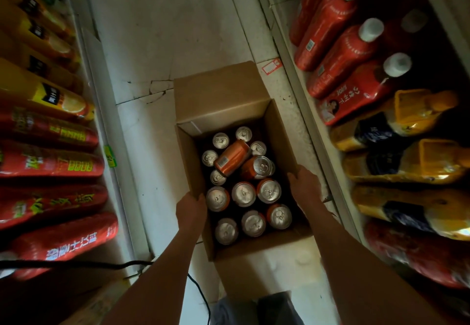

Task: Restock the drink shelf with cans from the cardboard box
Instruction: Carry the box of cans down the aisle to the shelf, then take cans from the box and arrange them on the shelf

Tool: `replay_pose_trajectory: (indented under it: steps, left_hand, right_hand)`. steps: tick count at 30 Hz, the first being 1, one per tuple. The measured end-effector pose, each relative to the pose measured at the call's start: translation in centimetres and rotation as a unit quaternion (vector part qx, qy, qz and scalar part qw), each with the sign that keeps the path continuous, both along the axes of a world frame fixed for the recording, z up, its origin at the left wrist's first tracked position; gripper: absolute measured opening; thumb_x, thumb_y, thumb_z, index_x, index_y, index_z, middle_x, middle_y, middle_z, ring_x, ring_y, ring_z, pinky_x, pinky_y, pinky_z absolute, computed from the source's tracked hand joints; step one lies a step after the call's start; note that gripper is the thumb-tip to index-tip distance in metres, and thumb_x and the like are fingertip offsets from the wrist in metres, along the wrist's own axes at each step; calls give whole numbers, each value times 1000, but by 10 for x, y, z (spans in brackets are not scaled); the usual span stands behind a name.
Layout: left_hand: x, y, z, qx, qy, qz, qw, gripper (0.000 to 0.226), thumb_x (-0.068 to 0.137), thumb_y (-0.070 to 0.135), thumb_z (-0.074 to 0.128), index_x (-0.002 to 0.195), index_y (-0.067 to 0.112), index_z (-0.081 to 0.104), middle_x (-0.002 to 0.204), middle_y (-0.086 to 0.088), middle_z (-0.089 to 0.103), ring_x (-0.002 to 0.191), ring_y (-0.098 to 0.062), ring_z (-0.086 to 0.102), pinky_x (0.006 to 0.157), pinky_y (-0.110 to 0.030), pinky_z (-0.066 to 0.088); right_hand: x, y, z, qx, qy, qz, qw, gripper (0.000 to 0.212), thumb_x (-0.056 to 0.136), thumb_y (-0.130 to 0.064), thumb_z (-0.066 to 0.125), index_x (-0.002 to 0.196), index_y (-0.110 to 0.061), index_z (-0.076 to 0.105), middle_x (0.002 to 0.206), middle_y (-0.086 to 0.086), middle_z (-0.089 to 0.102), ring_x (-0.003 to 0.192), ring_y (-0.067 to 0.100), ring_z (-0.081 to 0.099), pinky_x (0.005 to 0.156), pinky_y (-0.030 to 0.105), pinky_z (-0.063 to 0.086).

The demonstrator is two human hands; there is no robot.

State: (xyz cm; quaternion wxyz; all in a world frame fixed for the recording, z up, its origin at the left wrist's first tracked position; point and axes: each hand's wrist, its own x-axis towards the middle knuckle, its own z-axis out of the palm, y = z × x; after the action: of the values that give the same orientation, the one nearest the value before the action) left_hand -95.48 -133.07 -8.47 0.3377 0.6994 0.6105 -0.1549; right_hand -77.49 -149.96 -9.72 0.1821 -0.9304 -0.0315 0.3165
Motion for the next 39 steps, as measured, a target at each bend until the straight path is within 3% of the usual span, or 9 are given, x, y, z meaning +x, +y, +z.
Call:
replay_pose_trajectory:
  steps: [3, 7, 10, 14, 19, 23, 32, 36, 39]
  left_hand:
    - [4, -3, 4, 8, -6, 35, 999, 54, 97, 22, 51, 140, -5, 32, 131, -25, 53, 118, -38, 53, 94, -40, 43]
    - [4, -3, 3, 129, -73, -1, 989, 79, 91, 29, 57, 150, 14, 7, 151, -16, 30, 136, -33, 36, 110, -44, 34]
    - [16, -1, 10, 217, -85, -187, 954, 79, 83, 24, 64, 148, 14, 19, 152, -14, 29, 138, -31, 32, 111, -44, 32]
    - [42, -1, 21, 207, -78, -298, 929, 77, 80, 17, 68, 147, 18, 29, 156, -9, 21, 142, -28, 22, 116, -49, 21]
    - [45, 3, -2, 156, -105, -318, 929, 68, 84, 10, 59, 145, 18, 31, 154, -4, 28, 146, -16, 15, 116, -43, -9]
    - [48, 1, -1, 113, -148, -360, 914, 65, 88, 11, 54, 147, 18, 28, 152, -2, 30, 144, -15, 19, 116, -31, -4]
    - [79, -8, 70, 23, -237, -356, 903, 96, 72, 40, 73, 148, 18, 18, 153, 1, 27, 142, -17, 23, 117, -40, 16]
    - [106, -12, 151, 119, -328, -369, 861, 84, 67, 52, 67, 132, 5, 40, 126, -12, 55, 119, -26, 49, 109, -40, 30]
    - [123, -10, 234, 162, -368, -342, 849, 67, 65, 44, 69, 115, 1, 54, 101, -13, 64, 95, -27, 58, 89, -33, 43]
  right_hand:
    - [-5, 9, 10, -24, -32, -28, 999, 53, 93, -20, 53, 141, -10, 35, 133, 17, 53, 120, 36, 52, 95, 44, 44]
    - [-19, 28, 23, 40, -225, 141, 963, 61, 87, -19, 61, 142, -10, 36, 132, 14, 51, 119, 31, 49, 98, 44, 39]
    - [-15, 53, 10, 127, -115, 191, 966, 60, 83, -16, 65, 138, -11, 40, 129, 13, 51, 117, 32, 49, 97, 45, 43]
    - [-6, 73, -14, 48, 86, 199, 975, 89, 78, -30, 72, 148, -15, 20, 146, 13, 34, 130, 35, 38, 103, 46, 39]
    - [-6, 71, -33, 22, 103, 155, 982, 85, 79, -24, 74, 144, -9, 21, 142, 21, 32, 126, 37, 43, 101, 43, 41]
    - [-9, 66, -28, 34, 50, 183, 981, 76, 77, -22, 75, 137, -6, 30, 135, 20, 37, 117, 37, 50, 95, 41, 45]
    - [5, 55, 108, 133, 13, 87, 987, 66, 67, -40, 80, 117, -12, 47, 113, 6, 51, 96, 22, 56, 73, 25, 43]
    - [17, 57, 206, 195, 46, 23, 979, 40, 72, -31, 76, 99, -15, 51, 86, -4, 55, 75, 10, 52, 55, 12, 34]
    - [25, 60, 289, 247, 62, -11, 967, 38, 74, -30, 76, 100, -16, 52, 85, -6, 58, 80, 9, 57, 64, 14, 44]
